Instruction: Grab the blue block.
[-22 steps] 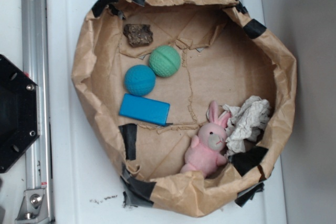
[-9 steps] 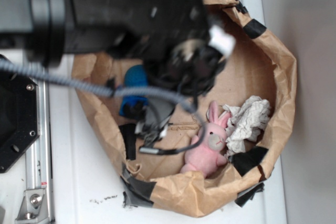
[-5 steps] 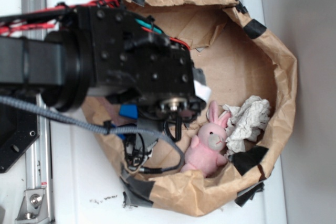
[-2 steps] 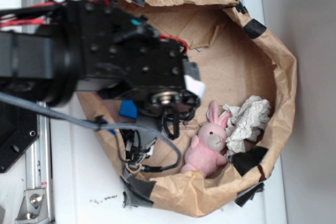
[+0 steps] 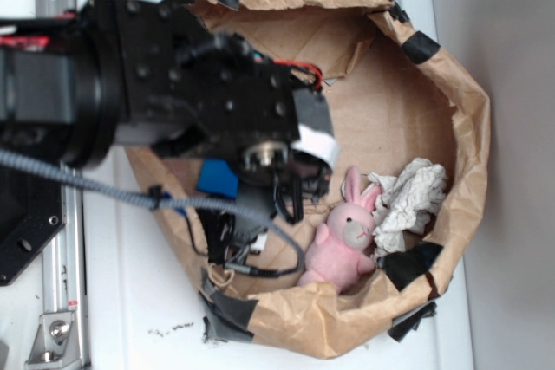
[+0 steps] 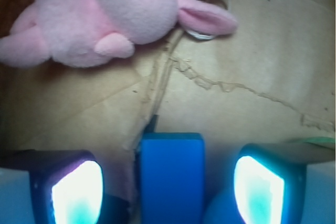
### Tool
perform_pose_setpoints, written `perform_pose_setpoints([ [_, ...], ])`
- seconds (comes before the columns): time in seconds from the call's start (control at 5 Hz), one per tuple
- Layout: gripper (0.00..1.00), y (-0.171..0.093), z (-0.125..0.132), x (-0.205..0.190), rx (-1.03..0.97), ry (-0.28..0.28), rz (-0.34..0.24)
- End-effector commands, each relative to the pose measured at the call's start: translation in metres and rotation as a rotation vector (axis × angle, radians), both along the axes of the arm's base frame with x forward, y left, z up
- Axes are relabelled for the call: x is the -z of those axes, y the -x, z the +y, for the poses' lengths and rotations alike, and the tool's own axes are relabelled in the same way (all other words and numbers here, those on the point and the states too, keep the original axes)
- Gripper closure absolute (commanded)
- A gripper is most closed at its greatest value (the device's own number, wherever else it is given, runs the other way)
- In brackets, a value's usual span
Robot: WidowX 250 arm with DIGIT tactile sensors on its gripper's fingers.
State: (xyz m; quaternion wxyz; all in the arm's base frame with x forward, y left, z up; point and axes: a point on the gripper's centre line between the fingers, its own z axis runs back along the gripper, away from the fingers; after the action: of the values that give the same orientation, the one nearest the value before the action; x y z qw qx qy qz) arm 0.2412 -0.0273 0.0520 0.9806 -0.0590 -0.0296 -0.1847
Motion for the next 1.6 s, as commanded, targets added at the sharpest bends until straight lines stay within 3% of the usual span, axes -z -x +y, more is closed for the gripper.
perform_pose_setpoints([
  [0.0, 0.00, 0.010, -0.005, 0.032, 0.040, -0.027, 0.052],
  [0.4, 0.00, 0.021, -0.007, 0.058, 0.070, -0.040, 0.098],
  [0.8, 0.00, 0.018, -0.004, 0.043, 0.059, -0.060, 0.054],
  [1.0, 0.00, 0.019, 0.000, 0.042, 0.042, -0.024, 0.069],
  [1.2, 0.00, 0.029, 0.000, 0.052, 0.039, -0.011, 0.118],
  [1.4, 0.00, 0.039, 0.002, 0.069, 0.008, -0.031, 0.221],
])
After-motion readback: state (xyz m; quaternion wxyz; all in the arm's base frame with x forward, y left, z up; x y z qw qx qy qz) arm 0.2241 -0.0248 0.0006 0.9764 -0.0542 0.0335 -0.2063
